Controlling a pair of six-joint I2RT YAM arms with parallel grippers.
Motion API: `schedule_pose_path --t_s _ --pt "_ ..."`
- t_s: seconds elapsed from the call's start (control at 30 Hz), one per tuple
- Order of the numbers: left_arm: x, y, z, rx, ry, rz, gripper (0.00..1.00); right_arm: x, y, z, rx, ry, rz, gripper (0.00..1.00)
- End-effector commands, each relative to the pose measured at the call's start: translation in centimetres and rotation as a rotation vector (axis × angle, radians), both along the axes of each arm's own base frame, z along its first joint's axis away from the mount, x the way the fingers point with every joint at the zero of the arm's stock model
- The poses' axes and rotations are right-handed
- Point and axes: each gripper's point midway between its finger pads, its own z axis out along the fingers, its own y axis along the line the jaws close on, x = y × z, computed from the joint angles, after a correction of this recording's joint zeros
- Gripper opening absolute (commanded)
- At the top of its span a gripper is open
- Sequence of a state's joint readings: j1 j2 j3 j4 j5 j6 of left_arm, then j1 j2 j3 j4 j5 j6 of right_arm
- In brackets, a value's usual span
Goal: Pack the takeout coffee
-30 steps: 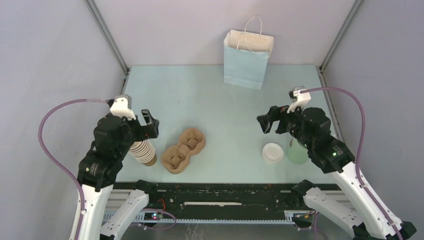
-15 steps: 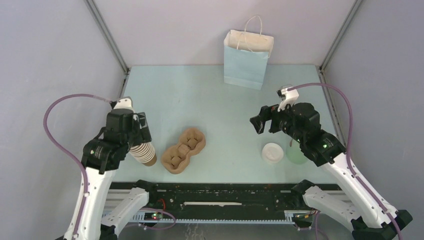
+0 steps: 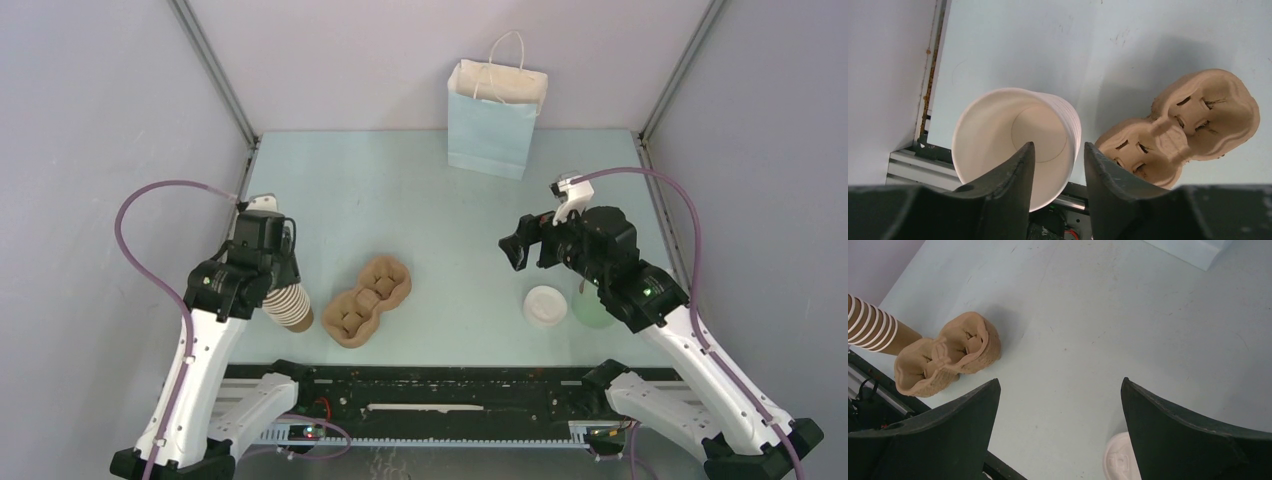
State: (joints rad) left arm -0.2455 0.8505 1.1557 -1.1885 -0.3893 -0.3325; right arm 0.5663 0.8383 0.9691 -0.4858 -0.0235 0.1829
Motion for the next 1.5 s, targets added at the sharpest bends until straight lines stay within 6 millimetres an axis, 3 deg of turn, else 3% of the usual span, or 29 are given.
schedule_pose_path --t_s 0.0,0.07,0.4,0.7,1.23,1.47 --pt "0.6 0.4 0.2 -0.002 -0.045 0.04 0.42 0.1 0.2 0.6 0.001 -0.033 0.012 1.0" --pt "0.6 0.3 0.0 -0.006 -0.042 0.037 0.33 0.1 0.2 0.7 0.002 -0.035 0.013 0.99" --pt "0.6 0.2 -0.1 -0.012 -0.043 0.035 0.25 0.1 0.3 0.5 0.0 -0.03 0.016 1.0" --pt "0.1 0.8 0.7 0.023 -0.026 0.031 0.01 0.1 0.4 0.4 -0.002 -0.028 0.016 1.0" --pt "0.0 2.0 2.9 0.175 -0.012 0.081 0.0 0.4 0.5 0.1 -0.008 -0.018 0.013 1.0" --pt "0.3 1.8 5.0 0.166 -0.057 0.079 0.0 0.4 0.5 0.0 -0.009 -0.019 0.015 1.0"
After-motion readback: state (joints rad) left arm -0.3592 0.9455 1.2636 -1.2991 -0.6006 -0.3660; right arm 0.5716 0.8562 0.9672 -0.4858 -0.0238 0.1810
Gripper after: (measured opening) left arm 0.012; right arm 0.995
